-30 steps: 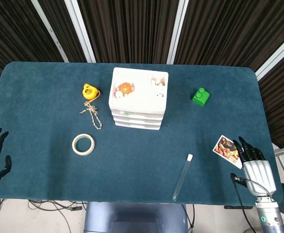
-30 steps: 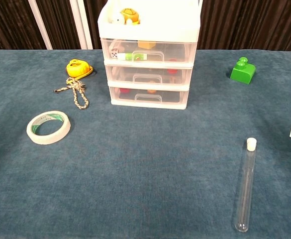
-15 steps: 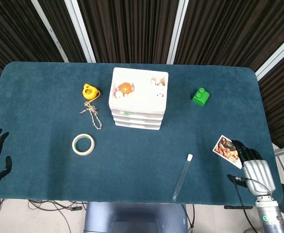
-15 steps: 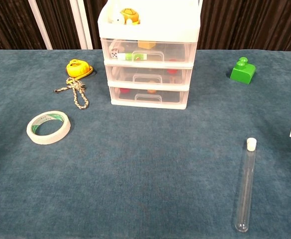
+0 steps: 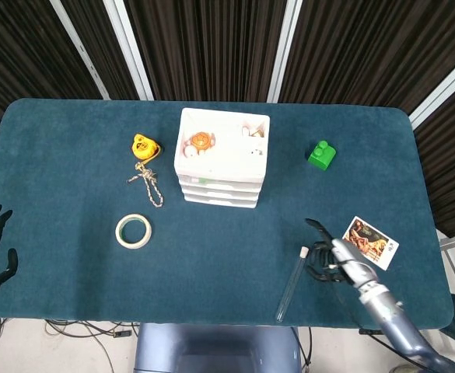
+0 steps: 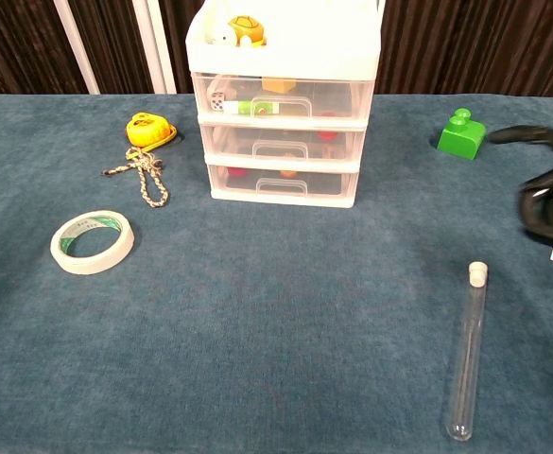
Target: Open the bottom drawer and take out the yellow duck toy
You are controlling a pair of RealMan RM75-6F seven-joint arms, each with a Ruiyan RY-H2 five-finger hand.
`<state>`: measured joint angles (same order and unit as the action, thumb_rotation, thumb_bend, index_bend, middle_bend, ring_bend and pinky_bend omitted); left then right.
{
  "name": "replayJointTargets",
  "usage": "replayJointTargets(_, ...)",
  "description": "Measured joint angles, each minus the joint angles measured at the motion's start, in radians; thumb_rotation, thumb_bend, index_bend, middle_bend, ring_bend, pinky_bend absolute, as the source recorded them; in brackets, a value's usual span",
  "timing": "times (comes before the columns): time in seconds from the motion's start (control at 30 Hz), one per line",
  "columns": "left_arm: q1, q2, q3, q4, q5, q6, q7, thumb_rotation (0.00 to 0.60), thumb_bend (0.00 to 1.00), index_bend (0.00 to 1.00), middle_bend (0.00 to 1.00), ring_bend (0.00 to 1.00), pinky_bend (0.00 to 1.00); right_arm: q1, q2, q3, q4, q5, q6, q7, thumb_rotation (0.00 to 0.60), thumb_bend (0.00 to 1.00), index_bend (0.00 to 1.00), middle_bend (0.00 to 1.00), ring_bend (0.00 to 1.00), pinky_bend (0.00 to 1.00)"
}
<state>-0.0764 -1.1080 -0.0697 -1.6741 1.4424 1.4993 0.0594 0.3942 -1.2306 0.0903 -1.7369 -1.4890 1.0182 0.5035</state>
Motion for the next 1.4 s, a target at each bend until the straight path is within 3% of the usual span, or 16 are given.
replayJointTargets(0.37, -0.001, 0.007, -0.008, -0.002, -0.021, -0.012, -0.027, 0.600, 0.58, 0.04, 0.00, 0.00, 0.00, 0.130, -0.212, 0.069, -0.019, 0.198, -0.135, -0.128, 0.600, 0.52, 0.06, 0.79, 0.81, 0.92)
replayJointTargets(0.8, -0.005, 0.017, -0.017, -0.014, -0.045, -0.029, -0.052, 0.600, 0.58, 0.04, 0.00, 0.00, 0.00, 0.257, -0.512, 0.168, 0.133, 0.493, -0.153, -0.307, 0.600, 0.57, 0.05, 0.82, 0.84, 0.93)
replayJointTargets(1.0, -0.007, 0.019, -0.016, -0.020, -0.049, -0.036, -0.053, 0.600, 0.58, 0.04, 0.00, 0.00, 0.00, 0.310, -0.599, 0.217, 0.208, 0.657, -0.146, -0.396, 0.600, 0.57, 0.06, 0.82, 0.84, 0.94)
replayJointTargets(1.4, -0.010, 0.022, -0.018, -0.028, -0.066, -0.048, -0.047, 0.600, 0.58, 0.04, 0.00, 0.00, 0.00, 0.389, -0.696, 0.273, 0.377, 0.758, -0.207, -0.437, 0.600, 0.58, 0.04, 0.88, 0.89, 0.97)
